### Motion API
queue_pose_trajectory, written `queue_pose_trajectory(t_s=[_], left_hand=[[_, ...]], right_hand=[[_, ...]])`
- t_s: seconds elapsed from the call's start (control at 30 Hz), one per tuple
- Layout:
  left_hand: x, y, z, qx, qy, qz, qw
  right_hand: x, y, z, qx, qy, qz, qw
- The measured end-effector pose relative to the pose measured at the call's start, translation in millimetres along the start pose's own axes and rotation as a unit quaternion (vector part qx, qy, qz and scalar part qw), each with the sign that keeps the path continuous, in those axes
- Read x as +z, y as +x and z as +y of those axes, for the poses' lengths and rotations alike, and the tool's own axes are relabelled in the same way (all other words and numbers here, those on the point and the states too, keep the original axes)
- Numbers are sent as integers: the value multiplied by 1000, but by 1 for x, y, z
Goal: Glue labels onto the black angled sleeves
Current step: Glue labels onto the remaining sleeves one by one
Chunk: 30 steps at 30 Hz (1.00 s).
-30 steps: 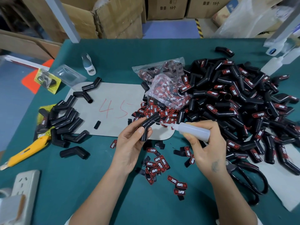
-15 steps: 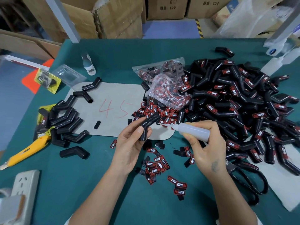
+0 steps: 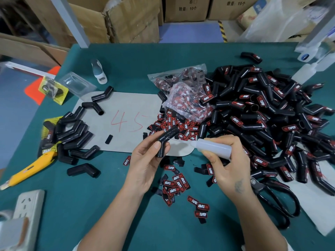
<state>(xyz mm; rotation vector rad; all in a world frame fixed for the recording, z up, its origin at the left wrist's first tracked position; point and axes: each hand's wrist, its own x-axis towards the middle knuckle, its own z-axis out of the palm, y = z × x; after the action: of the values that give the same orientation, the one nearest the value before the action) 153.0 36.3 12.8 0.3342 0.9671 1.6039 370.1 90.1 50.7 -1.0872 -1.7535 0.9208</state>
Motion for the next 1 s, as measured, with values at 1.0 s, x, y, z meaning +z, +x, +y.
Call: queue_pose_trajectory(t_s=[1.0], left_hand=[[0, 0, 2, -6, -1, -12, 1000]], right_hand=[[2, 0, 2, -11, 14, 3, 1000]])
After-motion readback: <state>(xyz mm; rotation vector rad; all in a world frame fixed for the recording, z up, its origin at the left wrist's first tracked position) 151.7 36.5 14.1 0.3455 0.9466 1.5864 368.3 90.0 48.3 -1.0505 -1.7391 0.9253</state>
